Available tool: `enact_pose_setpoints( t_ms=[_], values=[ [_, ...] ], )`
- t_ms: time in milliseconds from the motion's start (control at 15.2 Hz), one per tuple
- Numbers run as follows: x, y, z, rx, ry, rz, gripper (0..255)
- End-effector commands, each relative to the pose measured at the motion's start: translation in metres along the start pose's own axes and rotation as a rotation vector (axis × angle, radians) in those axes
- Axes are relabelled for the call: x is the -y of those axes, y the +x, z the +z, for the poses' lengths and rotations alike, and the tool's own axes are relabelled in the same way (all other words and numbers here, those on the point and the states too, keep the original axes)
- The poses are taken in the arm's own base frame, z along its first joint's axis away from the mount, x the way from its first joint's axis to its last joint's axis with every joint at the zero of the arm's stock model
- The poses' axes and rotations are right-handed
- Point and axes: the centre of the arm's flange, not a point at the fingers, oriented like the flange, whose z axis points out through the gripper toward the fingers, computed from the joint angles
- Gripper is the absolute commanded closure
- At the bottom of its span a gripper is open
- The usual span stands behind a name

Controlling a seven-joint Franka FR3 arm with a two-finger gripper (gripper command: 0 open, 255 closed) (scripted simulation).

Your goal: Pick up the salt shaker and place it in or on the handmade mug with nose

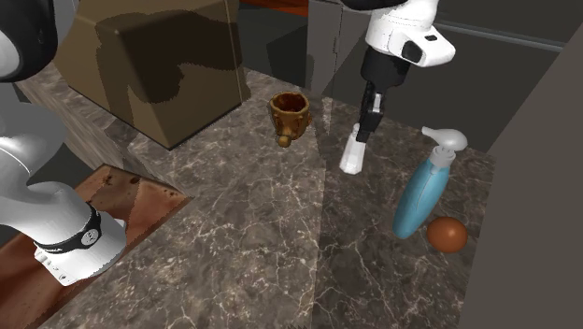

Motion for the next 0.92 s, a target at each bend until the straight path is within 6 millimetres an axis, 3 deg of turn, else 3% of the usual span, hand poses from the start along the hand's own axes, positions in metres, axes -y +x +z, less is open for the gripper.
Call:
enact_pose_setpoints(
  t_ms=[0,858],
  values=[
    [-0.002,-0.001,-0.011,0.000,0.000,0.000,255],
    [-0.006,-0.007,-0.079,0.000,0.000,0.000,255]
  ],
)
